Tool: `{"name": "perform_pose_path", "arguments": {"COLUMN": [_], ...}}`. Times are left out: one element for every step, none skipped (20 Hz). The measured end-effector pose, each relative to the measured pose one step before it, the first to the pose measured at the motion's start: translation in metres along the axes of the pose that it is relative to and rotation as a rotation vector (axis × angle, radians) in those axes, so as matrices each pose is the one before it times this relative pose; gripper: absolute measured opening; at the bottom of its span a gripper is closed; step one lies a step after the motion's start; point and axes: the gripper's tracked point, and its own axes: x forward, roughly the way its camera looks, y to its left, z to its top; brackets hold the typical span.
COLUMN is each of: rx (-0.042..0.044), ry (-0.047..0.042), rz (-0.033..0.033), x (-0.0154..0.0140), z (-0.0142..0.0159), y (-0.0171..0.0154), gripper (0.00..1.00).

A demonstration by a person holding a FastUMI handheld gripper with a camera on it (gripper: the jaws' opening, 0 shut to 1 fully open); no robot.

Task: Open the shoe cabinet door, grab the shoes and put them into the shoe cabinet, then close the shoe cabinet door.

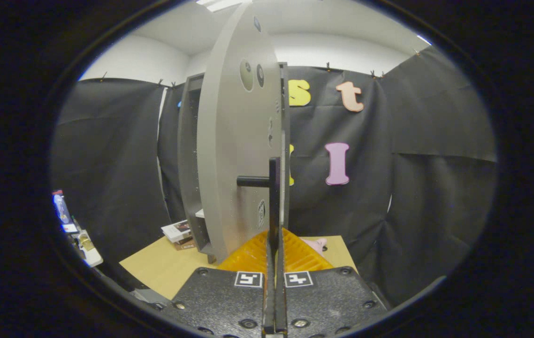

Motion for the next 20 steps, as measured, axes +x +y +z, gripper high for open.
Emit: {"name": "perform_pose_path", "arguments": {"rx": [0.00946, -0.00734, 0.00373, 0.02462, 0.01808, -0.01101, -0.02959, -0.03289, -0.01333, 0.01073, 0.02364, 0.01569, 0.00623, -0.00815, -0.016, -0.00662, -0.00617, -0.00126, 0.00198, 0.00197], "ry": [-0.00166, -0.00419, -0.00283, 0.0023, 0.00438, 0.0006, -0.00821, -0.00161, -0.00326, 0.0025, 0.00635, 0.00022, -0.00833, 0.00126, -0.00104, -0.00344, -0.00444, 0.00869, 0.00033, -0.0006], "rz": [-0.01648, -0.02433, -0.01693, 0.01279, 0.0266, 0.01453, -0.00128, -0.01383, -0.01203, 0.00275, 0.00442, -0.0024, -0.0024, -0.01511, -0.03377, -0.029, -0.03188, -0.03815, -0.0136, -0.01057], "x": [0.00023, -0.00053, 0.00106, 0.00069, 0.00271, 0.00159, -0.0024, -0.0017, -0.00187, -0.00042, 0.00002, -0.00213, -0.0043, -0.00477, -0.00824, -0.00624, -0.01091, -0.01238, -0.01678, -0.01568], "z": [0.0009, 0.00059, 0.00066, -0.00004, -0.00125, 0.00089, 0.00165, 0.00005, -0.00146, -0.00202, -0.00339, -0.0006, 0.00159, -0.00006, -0.0026, -0.00416, -0.0039, -0.00519, -0.0064, -0.00505], "y": [-0.00554, -0.01243, -0.016, -0.00665, 0.00285, 0.00398, -0.00243, -0.00402, -0.00051, 0.00164, 0.00258, -0.00062, -0.00096, -0.00056, -0.00702, -0.00266, -0.0011, -0.00154, 0.00309, 0.00662], "gripper": [0.04, 0.04, 0.04, 0.04, 0.04, 0.04, 0.04, 0.04, 0.04, 0.04, 0.04, 0.04, 0.04, 0.05, 0.06, 0.32, 0.38, 0.5, 0.61, 0.72]}}
